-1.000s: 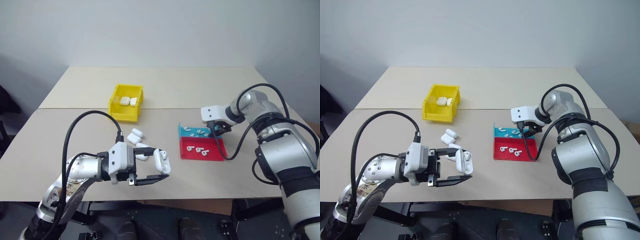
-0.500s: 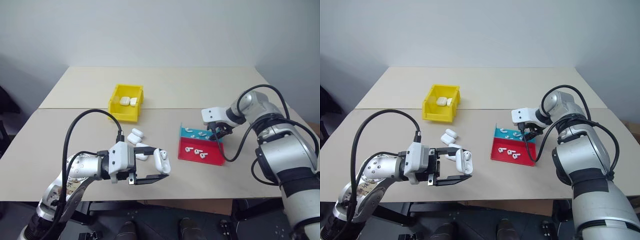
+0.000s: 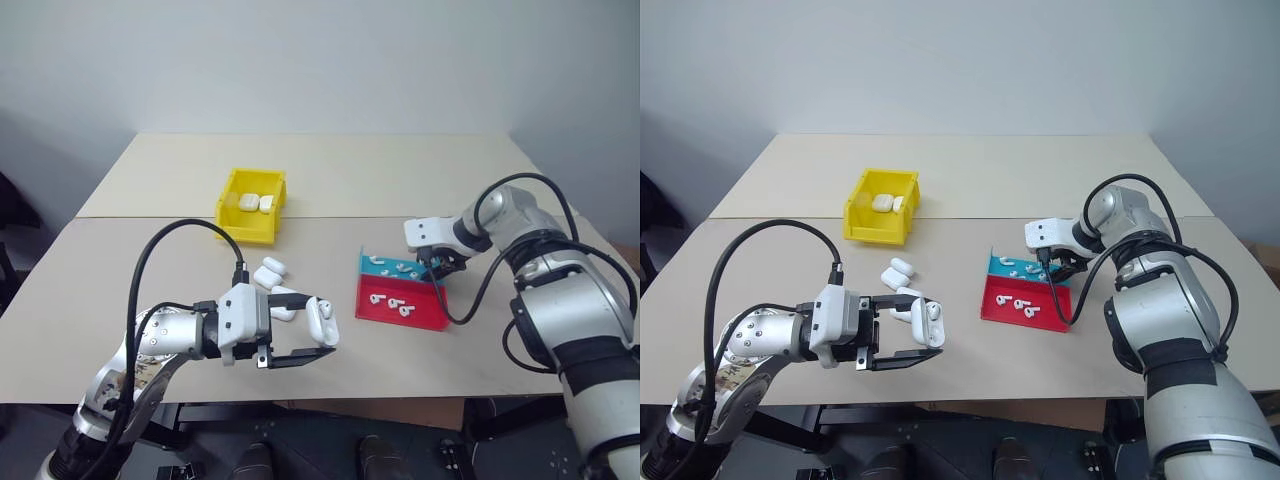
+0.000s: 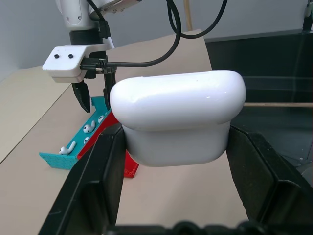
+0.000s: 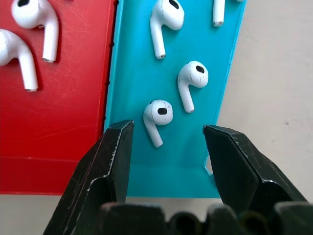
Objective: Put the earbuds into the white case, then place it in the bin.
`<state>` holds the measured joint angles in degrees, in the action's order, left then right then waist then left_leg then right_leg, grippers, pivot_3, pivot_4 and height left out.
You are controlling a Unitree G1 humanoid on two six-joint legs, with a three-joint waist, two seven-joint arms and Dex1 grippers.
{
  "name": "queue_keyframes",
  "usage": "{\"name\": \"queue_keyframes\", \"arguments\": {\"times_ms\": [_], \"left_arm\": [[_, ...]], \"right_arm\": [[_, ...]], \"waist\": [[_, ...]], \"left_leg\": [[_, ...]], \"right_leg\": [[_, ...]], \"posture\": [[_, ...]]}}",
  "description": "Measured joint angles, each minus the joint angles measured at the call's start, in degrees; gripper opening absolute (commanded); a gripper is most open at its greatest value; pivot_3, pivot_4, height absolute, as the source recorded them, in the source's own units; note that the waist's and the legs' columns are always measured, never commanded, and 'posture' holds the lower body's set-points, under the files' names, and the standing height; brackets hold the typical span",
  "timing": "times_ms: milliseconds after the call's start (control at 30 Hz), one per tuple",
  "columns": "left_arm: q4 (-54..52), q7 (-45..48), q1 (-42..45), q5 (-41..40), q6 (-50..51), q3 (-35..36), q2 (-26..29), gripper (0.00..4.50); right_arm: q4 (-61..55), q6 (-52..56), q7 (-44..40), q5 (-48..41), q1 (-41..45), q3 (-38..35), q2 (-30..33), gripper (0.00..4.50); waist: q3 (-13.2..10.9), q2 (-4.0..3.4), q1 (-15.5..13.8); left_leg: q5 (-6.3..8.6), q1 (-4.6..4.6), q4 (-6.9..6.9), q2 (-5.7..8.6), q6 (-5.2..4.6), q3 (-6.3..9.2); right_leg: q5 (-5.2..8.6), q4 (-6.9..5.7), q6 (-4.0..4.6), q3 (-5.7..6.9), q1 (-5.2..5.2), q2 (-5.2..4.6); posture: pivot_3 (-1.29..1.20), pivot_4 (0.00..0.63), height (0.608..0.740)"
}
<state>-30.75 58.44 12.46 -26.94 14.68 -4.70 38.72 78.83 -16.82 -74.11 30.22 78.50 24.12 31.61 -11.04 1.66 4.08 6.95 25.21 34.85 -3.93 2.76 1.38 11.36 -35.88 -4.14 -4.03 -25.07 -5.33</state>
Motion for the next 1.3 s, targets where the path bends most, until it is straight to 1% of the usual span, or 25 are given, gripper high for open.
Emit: {"name": "queue_keyframes", "arguments": {"times_ms": [267,533,867,1300], "left_arm": [[0.00,-0.05,-0.19,0.13,-0.01,0.00,0.00,2.82],[0.04,0.04,-0.48,0.35,-0.93,0.00,0.00,2.82],[0.30,0.57,-0.44,0.92,-1.78,0.00,0.00,2.82],[0.30,0.55,-0.87,1.18,-1.83,0.00,0.07,2.82]], "right_arm": [[0.03,-0.26,-1.32,-0.02,-0.20,-0.21,-0.01,2.86],[0.03,1.83,-5.76,-1.03,-0.20,-2.20,-0.20,2.86],[0.11,10.63,-5.86,-1.71,-0.19,-3.35,-0.97,2.86],[0.11,11.13,-4.51,-2.01,-0.20,-4.36,-1.21,2.86]], "waist": [[0.00,0.00,0.01],[0.00,0.00,0.01],[0.00,0.00,0.01],[0.00,0.00,0.03]], "left_leg": [[0.00,0.00,0.00,0.00,0.00,0.00],[0.00,-0.01,0.00,0.00,0.00,0.00],[-0.01,-0.01,0.01,0.00,0.01,0.01],[-0.01,-0.01,0.01,0.00,0.01,0.01]], "right_leg": [[0.00,0.00,0.00,0.00,0.00,0.00],[0.00,-0.02,0.00,0.00,0.00,0.01],[0.00,-0.04,0.00,0.00,0.00,0.01],[0.00,-0.04,0.00,0.00,0.00,0.01]], "posture": [[0.00,0.150,0.740],[0.00,0.150,0.740],[0.00,0.150,0.740],[0.00,0.150,0.740]]}}
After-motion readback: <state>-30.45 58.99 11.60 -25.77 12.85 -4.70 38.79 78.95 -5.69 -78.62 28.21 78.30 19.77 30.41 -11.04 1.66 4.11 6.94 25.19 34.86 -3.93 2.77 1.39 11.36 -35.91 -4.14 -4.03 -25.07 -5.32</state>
